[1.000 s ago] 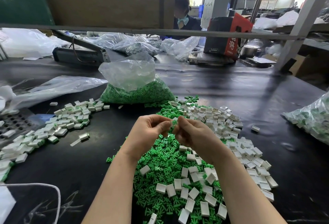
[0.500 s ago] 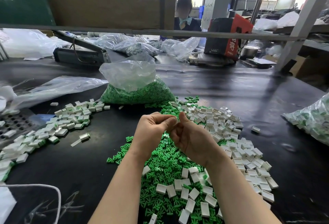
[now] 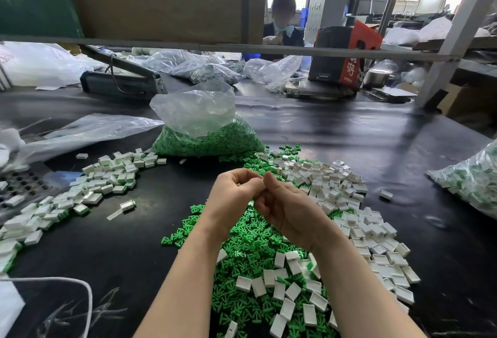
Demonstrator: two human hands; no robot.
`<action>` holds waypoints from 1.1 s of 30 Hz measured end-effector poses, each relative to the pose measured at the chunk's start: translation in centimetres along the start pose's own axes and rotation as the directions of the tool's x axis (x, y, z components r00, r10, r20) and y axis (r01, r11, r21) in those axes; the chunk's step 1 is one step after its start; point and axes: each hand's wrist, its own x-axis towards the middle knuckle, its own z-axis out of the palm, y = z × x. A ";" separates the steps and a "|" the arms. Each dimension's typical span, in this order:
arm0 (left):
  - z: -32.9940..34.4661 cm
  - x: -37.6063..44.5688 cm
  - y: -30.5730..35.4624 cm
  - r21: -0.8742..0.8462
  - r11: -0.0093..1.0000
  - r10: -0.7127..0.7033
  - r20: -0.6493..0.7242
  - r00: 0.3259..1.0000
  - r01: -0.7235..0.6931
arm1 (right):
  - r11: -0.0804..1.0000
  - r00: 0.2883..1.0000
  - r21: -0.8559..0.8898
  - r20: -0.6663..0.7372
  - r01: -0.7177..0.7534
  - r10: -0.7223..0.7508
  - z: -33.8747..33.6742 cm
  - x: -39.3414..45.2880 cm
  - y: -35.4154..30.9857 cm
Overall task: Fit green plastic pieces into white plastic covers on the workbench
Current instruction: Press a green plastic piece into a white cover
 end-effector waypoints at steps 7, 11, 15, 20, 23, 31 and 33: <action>0.3 0.0 0.1 -0.016 1.000 0.026 -0.004 1.000 -0.026 | 1.000 1.000 -0.003 -0.001 0.000 0.000 0.1 0.1 0.1; 0.6 0.1 0.1 -0.060 0.998 0.031 -0.001 1.000 -0.031 | 0.999 1.000 0.038 -0.014 0.015 -0.014 0.1 0.3 0.2; 0.9 0.1 0.2 -0.059 0.997 0.041 -0.022 0.999 -0.042 | 0.996 0.998 0.074 -0.017 0.054 -0.053 0.2 0.3 0.3; 0.9 0.2 0.0 -0.038 0.998 0.054 -0.051 0.997 -0.056 | 0.996 0.995 0.034 -0.063 0.080 -0.078 0.6 0.4 0.4; 0.9 0.3 -0.1 -0.038 0.998 0.054 -0.048 0.997 -0.056 | 0.996 0.994 0.024 -0.078 0.082 -0.080 0.7 0.5 0.5; 0.4 0.3 -0.3 -0.092 0.995 0.027 -0.033 0.999 -0.030 | 0.989 0.995 -0.149 -0.097 0.022 -0.036 1.3 0.5 0.5; 0.1 0.4 -0.7 -0.083 0.996 0.008 -0.062 0.998 -0.013 | 0.964 0.990 -0.264 -0.139 -0.001 -0.037 1.5 0.3 0.4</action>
